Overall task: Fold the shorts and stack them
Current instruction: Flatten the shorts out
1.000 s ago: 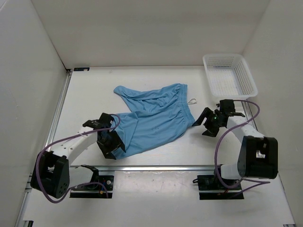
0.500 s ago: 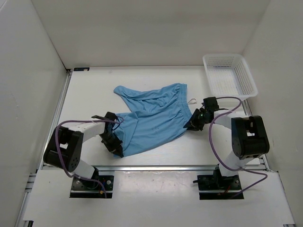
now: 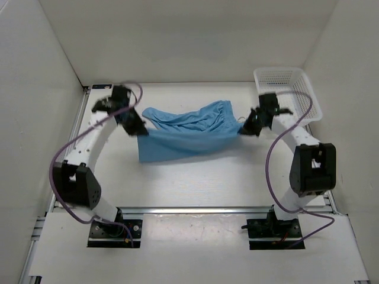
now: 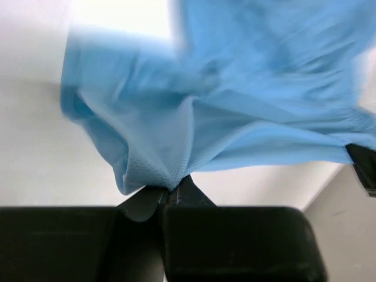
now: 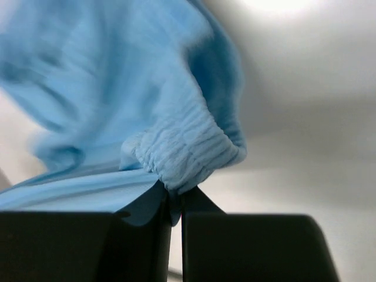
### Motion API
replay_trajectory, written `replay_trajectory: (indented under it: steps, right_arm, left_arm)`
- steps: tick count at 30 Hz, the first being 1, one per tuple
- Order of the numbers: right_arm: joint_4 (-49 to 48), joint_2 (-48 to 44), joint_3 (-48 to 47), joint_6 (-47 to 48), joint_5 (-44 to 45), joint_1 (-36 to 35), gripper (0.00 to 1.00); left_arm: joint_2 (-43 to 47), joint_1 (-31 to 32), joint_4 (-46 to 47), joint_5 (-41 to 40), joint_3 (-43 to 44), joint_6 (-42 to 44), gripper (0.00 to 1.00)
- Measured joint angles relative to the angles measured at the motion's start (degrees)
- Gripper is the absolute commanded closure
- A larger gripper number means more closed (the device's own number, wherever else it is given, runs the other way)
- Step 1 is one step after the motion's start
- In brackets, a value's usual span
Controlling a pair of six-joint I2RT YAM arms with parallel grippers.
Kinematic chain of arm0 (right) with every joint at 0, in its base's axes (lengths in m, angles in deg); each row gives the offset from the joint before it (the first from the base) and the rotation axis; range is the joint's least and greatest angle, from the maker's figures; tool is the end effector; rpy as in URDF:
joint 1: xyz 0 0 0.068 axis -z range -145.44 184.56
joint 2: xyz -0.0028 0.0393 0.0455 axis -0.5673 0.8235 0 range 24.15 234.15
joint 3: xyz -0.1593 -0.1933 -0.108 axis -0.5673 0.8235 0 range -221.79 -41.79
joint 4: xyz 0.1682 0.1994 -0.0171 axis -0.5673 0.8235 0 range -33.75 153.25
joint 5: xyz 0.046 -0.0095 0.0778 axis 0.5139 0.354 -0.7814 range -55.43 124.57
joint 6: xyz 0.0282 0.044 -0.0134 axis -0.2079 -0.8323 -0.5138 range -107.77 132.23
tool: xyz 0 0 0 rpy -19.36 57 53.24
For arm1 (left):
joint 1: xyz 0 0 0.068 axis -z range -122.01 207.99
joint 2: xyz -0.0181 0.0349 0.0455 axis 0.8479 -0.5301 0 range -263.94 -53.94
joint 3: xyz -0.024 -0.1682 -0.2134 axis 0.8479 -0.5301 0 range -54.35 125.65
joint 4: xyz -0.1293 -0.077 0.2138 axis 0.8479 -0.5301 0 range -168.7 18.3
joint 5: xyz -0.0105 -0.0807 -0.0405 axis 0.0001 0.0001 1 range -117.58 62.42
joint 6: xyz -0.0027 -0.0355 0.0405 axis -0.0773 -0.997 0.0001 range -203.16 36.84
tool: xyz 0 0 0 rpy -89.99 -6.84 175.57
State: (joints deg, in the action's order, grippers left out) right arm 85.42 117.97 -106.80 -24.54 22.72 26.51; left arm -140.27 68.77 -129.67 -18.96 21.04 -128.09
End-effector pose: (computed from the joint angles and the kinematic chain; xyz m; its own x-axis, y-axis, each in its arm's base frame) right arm 0.3344 0.0547 0.2191 -0.8191 0.4758 -0.3205 0.3063 0.8351 0.4569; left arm 0.2881 -0.0604 0.2874 -0.8169 -0.5552 -0.1561 -0.4787 0.8038 -0.3532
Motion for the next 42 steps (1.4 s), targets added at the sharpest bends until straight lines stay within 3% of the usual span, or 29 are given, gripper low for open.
replay_trajectory:
  steps: [6,8,11,18,21,24,32,42]
  right_arm:
    - [6.1,11.7,-44.5,2.1,1.5,-0.1,1.0]
    - [7.2,11.1,-50.5,2.7,1.4,-0.4,1.0]
    - [7.5,4.9,-47.1,3.3,2.1,-1.6,1.0]
    - [11.3,-13.3,-16.6,4.4,6.6,-1.9,1.0]
    - [15.2,-16.1,-15.3,5.8,7.7,-1.7,1.0]
    - [18.6,-17.8,-21.6,7.3,7.6,-1.7,1.0]
    - [21.1,-24.2,-43.8,9.9,5.0,-2.1,1.0]
    - [25.4,-31.2,-53.5,10.2,5.7,-4.5,1.0]
  left_arm:
    - [-20.4,-4.5,-7.1,-0.1,55.0,4.5,0.9]
    - [-21.3,-6.3,-6.3,1.4,61.7,4.9,0.9]
    - [-13.9,-7.8,-4.6,3.7,54.3,5.1,0.9]
    - [5.0,-7.3,-2.7,7.8,19.1,5.3,0.9]
    - [6.2,-8.0,-5.5,9.5,15.3,5.8,0.9]
    - [6.2,-9.6,-8.5,10.7,20.8,6.5,0.9]
    - [10.2,-13.5,-11.0,13.8,50.2,7.0,0.9]
    - [17.8,-14.5,-13.9,13.0,64.6,5.9,0.9]
